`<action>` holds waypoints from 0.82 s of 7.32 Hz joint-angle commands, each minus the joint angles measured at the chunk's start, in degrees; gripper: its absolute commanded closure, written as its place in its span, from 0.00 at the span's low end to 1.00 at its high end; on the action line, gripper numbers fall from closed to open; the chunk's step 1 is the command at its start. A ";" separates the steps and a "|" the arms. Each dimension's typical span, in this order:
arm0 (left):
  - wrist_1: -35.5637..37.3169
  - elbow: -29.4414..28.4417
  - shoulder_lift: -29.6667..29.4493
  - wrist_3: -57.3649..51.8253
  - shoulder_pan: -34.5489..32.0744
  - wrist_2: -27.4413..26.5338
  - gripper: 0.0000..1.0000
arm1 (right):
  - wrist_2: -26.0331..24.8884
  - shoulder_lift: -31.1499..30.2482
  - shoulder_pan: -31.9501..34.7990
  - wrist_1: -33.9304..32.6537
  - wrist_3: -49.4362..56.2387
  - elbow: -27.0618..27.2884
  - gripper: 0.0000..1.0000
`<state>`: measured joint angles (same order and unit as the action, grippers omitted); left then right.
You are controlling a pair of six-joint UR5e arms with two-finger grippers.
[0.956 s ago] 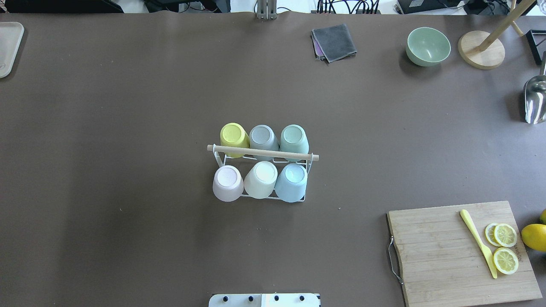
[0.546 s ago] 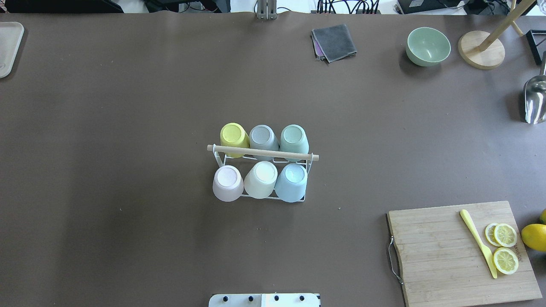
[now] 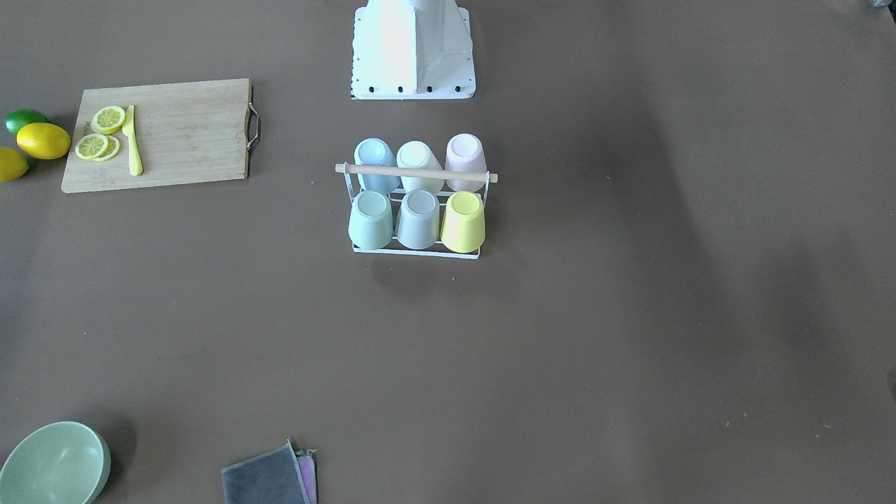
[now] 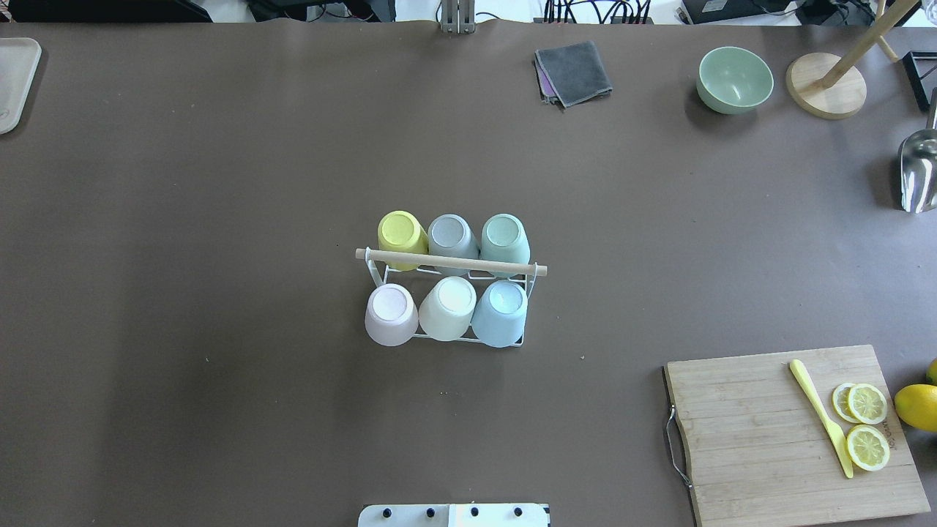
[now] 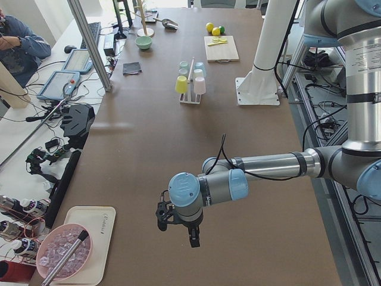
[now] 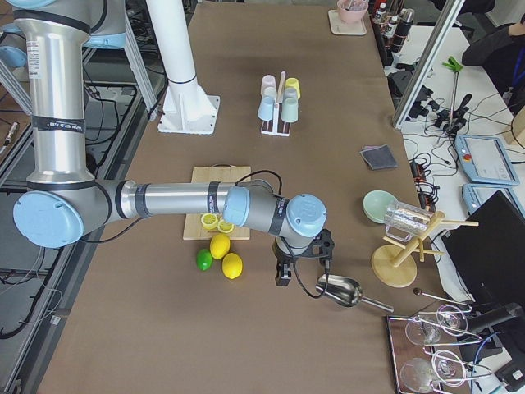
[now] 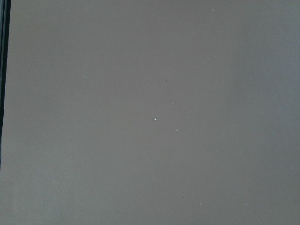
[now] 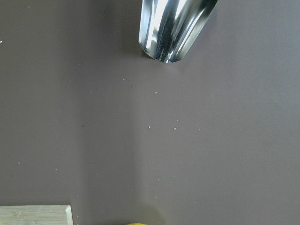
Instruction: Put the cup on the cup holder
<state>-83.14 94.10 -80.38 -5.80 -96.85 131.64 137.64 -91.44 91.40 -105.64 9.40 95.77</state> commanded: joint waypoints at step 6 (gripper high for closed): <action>0.00 -0.76 -0.04 0.00 0.00 0.02 0.01 | -0.18 0.30 0.00 0.00 -0.43 0.21 0.00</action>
